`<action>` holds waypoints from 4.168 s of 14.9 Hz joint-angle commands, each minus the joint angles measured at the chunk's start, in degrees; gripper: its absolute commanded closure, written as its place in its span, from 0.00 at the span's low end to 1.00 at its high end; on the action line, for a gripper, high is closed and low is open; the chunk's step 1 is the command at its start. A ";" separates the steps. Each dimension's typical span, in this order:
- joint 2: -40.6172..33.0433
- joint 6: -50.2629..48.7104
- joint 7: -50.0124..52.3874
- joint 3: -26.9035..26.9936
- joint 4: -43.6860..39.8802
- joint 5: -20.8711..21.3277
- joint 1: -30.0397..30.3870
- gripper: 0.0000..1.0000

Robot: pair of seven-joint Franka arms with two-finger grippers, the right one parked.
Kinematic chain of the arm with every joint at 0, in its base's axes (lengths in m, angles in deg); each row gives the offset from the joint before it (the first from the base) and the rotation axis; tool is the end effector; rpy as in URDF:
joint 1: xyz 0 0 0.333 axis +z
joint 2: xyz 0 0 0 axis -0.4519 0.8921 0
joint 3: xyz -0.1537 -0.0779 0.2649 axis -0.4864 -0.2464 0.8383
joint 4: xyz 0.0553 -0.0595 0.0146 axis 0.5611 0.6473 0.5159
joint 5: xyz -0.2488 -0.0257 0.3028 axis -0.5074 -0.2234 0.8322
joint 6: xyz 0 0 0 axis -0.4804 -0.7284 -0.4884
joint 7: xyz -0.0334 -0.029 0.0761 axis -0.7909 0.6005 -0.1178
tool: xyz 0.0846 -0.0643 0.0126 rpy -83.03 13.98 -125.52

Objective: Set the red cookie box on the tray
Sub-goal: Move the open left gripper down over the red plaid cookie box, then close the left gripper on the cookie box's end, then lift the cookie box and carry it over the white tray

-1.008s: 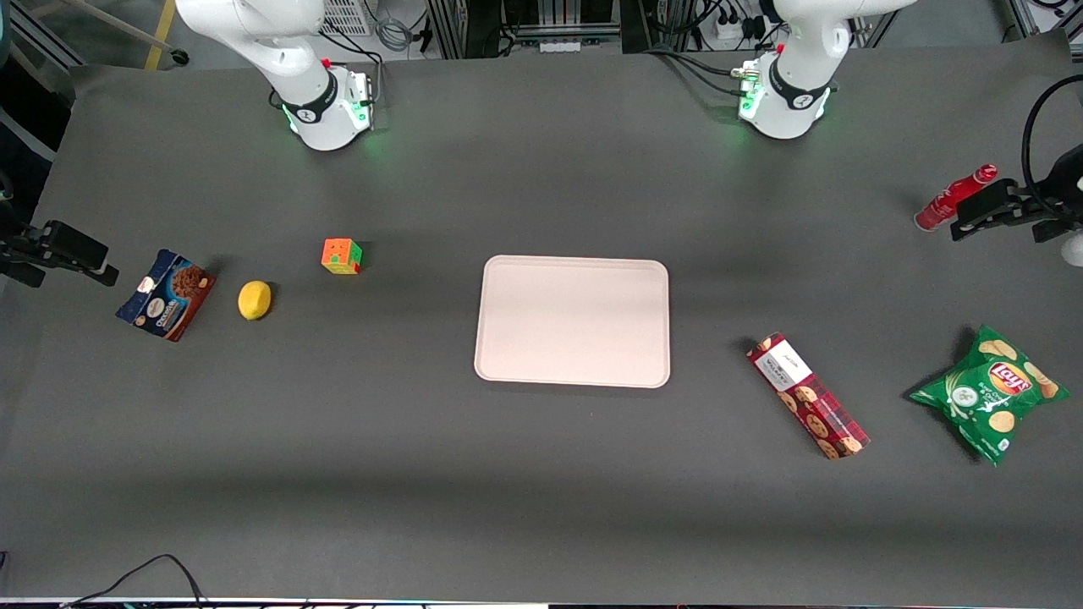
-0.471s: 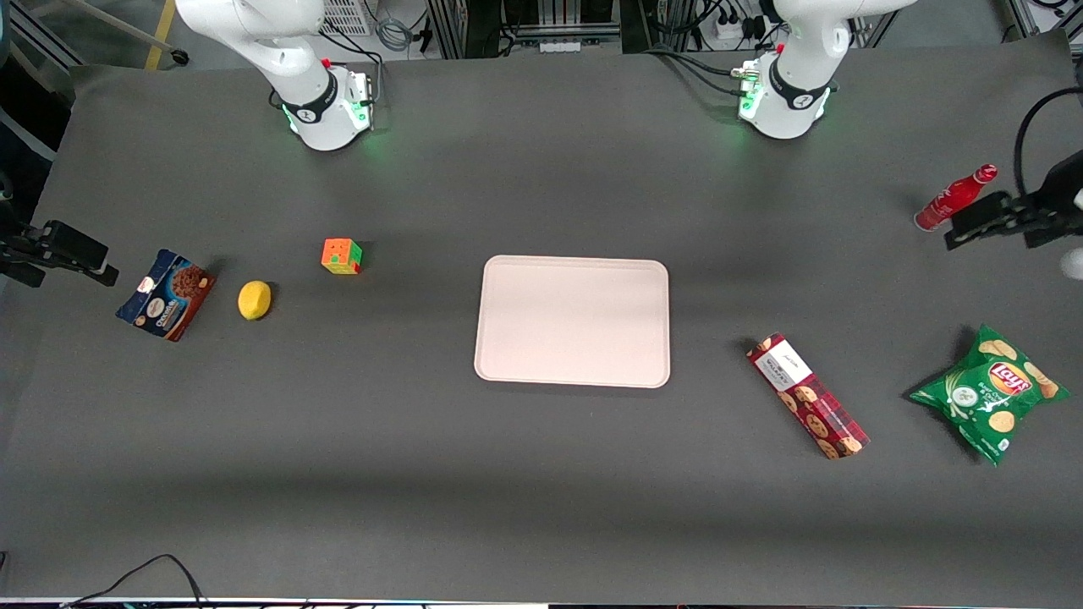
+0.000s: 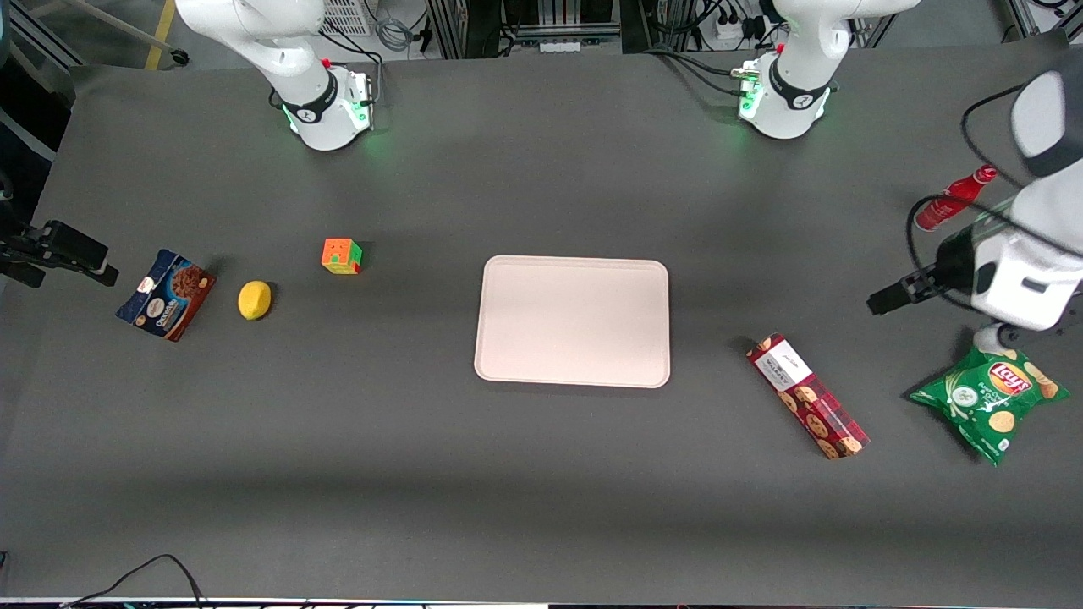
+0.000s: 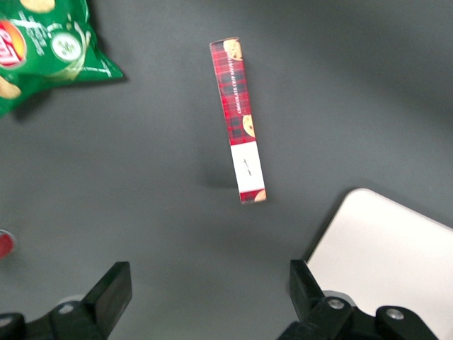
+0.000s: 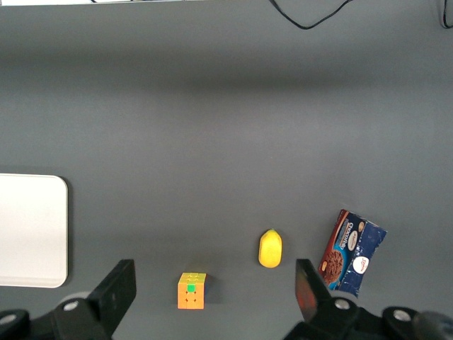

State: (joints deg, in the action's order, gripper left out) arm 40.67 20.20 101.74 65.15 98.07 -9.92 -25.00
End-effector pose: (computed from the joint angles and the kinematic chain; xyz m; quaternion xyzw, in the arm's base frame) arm 0.5961 -0.0445 0.5118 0.9776 0.2054 -0.0375 0.0247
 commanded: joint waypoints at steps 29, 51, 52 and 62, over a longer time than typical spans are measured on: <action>28.33 30.32 -4.79 24.93 4.47 -13.78 -24.28 0.53; 3.19 4.13 -5.61 11.51 -0.28 -4.50 -33.59 0.81; 3.71 4.83 -3.33 9.57 0.77 -3.00 -33.68 0.81; 7.48 35.57 8.01 4.89 21.60 0.62 -35.44 0.84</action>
State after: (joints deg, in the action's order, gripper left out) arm 47.87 48.14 106.03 69.97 114.45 -10.60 -60.03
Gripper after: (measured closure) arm 0.661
